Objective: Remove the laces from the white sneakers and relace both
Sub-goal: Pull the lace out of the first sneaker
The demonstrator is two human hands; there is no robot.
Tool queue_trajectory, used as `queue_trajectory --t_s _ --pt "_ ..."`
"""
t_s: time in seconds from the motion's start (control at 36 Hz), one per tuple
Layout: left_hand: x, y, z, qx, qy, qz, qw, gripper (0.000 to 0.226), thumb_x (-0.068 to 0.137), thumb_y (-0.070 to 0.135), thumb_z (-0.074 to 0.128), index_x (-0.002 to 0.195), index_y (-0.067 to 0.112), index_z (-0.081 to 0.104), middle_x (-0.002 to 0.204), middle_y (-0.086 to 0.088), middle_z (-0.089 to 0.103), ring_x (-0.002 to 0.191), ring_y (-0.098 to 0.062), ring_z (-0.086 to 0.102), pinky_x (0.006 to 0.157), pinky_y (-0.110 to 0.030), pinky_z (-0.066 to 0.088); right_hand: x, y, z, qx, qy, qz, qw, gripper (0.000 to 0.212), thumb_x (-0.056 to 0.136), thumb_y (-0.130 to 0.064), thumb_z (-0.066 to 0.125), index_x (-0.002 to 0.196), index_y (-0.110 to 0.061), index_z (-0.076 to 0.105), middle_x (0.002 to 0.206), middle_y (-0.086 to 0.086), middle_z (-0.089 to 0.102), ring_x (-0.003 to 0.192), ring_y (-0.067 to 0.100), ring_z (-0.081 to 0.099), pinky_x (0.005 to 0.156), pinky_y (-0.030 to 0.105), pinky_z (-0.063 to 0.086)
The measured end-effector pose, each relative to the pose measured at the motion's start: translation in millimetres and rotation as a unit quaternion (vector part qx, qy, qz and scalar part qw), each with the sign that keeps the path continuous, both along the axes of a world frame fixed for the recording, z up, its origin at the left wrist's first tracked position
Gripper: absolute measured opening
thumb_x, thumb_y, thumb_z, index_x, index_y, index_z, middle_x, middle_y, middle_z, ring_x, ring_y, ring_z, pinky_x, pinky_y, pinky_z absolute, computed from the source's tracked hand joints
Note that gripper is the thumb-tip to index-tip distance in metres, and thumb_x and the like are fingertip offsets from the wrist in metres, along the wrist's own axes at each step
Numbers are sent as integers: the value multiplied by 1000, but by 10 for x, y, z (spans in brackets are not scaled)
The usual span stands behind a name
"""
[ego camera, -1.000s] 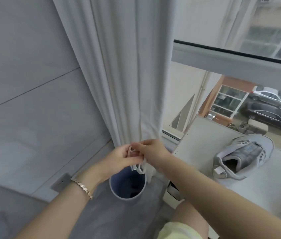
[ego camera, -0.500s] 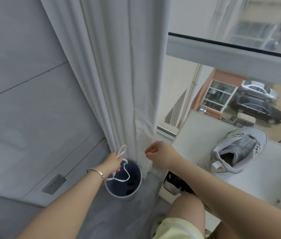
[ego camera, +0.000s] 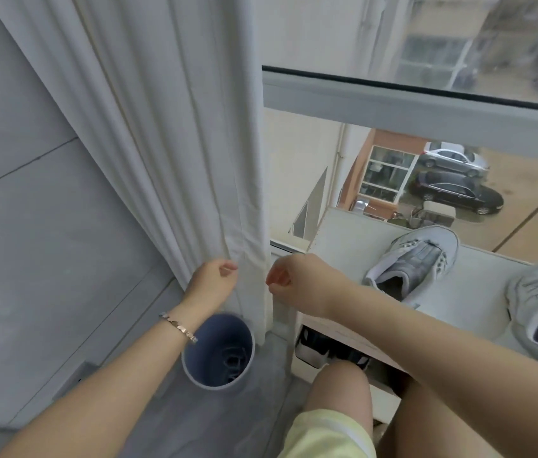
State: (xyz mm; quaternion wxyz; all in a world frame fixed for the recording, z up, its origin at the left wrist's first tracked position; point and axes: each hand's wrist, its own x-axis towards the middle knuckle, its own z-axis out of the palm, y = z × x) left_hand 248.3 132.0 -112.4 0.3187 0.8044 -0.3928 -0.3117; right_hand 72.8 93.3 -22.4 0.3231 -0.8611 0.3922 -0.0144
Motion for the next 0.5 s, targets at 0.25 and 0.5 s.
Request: queue_trajectory --t_s 0.25,0.5 --pt "-1372 -264 1233 -224 -30 -160 961 19 89 15 54 85 31 61 84 20 62 79 8 57 63 -3 41 -1134 -319 837 -184 -6 -42 982 20 92 -27 51 105 -20 64 101 -5 67 93 13 60 84 34 51" --pt "-2557 -440 1111 -34 -342 -379 859 52 83 62 47 116 22 45 116 3 55 106 -21 53 76 -29 38 -2937 -589 596 -172 97 -261 945 13 88 -31 56 91 -21 64 81 -10 57 79 15 58 67 27 49"
